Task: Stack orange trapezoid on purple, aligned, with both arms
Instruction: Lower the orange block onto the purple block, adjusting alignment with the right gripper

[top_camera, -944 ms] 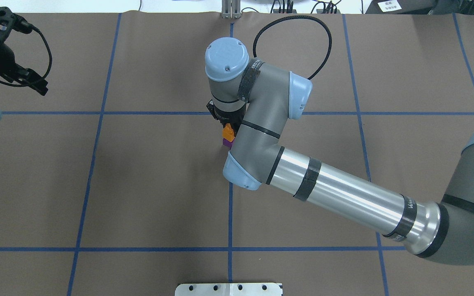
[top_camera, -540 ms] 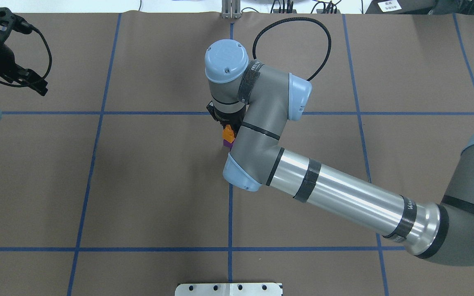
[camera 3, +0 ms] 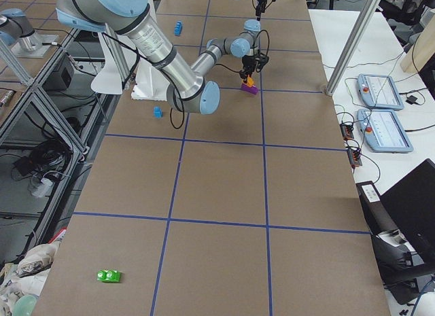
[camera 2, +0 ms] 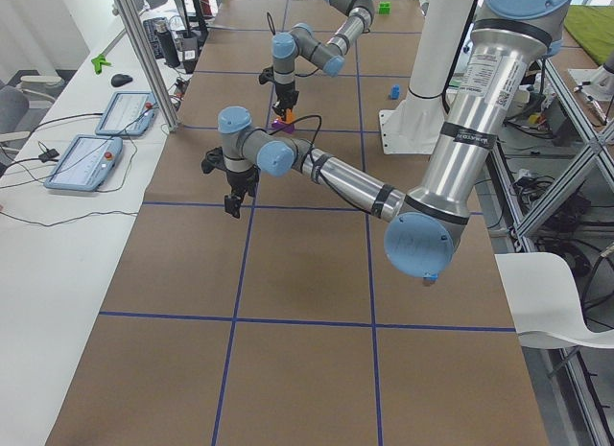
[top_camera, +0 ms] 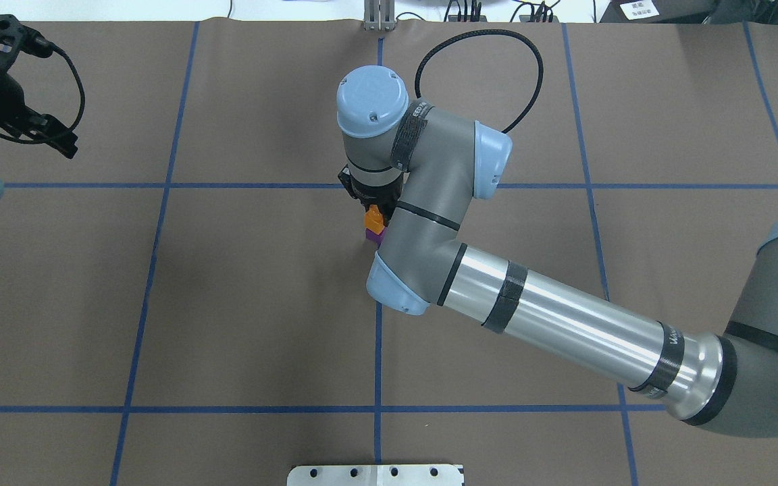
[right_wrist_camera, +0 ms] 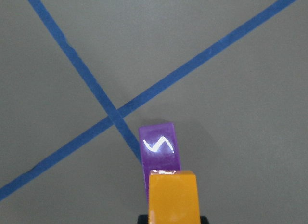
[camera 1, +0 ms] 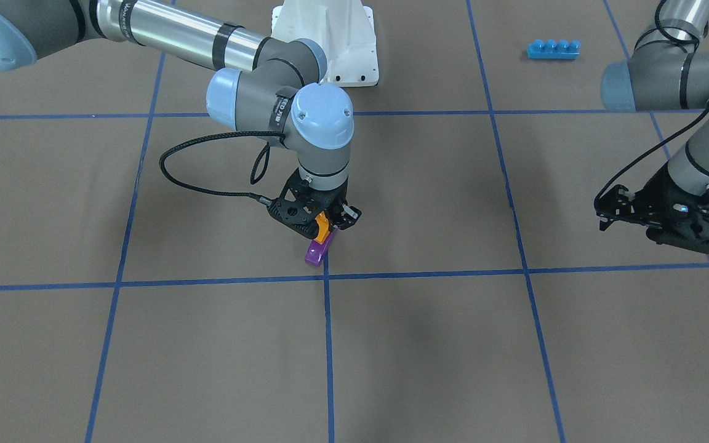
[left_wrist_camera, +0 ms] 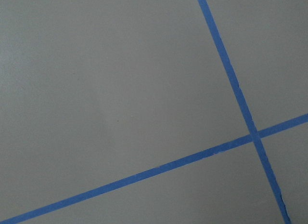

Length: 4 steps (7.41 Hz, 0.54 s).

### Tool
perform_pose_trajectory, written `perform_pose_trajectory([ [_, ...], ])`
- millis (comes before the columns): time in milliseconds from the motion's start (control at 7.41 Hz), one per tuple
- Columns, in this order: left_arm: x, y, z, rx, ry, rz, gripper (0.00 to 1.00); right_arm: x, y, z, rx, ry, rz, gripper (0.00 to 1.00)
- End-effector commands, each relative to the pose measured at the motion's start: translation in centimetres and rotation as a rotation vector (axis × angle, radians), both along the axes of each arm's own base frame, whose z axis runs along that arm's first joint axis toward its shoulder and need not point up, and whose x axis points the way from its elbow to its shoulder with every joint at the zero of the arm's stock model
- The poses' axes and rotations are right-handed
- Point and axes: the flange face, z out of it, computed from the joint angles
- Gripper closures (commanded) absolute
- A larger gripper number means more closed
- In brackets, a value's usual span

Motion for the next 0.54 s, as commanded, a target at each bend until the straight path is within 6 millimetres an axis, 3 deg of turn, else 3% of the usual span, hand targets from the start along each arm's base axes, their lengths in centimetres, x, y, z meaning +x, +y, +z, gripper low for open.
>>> perform_pose_trajectory([
  [0, 0.04, -0.09, 0.20, -0.004, -0.002, 0.000, 0.00, -0.04, 0.03, 0.04, 0.000, 0.001, -0.001, 1.00],
  [405, 0.08, -0.16, 0.26, -0.005, -0.003, 0.000, 0.00, -0.02, -0.03, 0.15, 0.005, 0.004, 0.001, 1.00],
])
